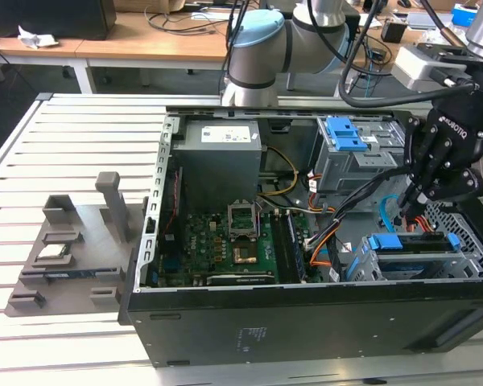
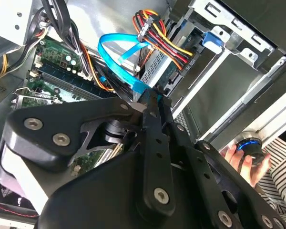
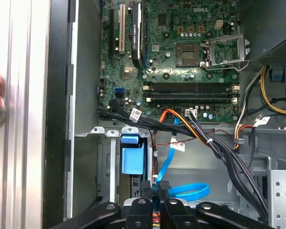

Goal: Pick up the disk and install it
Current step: 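Insert the second disk wire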

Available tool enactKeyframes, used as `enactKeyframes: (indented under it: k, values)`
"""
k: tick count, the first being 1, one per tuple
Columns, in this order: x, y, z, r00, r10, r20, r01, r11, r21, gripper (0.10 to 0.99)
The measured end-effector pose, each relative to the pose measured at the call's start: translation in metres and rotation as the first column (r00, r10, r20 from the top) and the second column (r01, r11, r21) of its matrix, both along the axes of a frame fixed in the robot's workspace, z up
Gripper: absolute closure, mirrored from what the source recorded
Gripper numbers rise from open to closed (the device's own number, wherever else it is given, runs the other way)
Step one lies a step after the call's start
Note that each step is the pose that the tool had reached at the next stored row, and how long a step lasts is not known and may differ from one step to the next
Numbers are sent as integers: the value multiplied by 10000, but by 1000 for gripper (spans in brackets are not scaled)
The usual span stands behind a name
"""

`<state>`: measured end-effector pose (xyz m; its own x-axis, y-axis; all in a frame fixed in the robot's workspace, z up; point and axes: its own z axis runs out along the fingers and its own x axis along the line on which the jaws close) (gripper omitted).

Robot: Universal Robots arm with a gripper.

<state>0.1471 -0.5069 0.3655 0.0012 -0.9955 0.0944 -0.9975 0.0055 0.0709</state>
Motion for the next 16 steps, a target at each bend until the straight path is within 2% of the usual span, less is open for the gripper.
enactKeyframes:
  k: [1, 2, 5, 16]
  values:
    - [0, -66, -2, 10000, 0, 0, 0, 10000, -27, 925]
    - [1, -101, -35, 10000, 1, 0, -1, 10000, -30, 925]
    - [48, -107, -137, 10000, 0, 0, 0, 10000, -34, 925]
    - [91, -115, -243, 10000, 0, -1, 0, 10000, -54, 925]
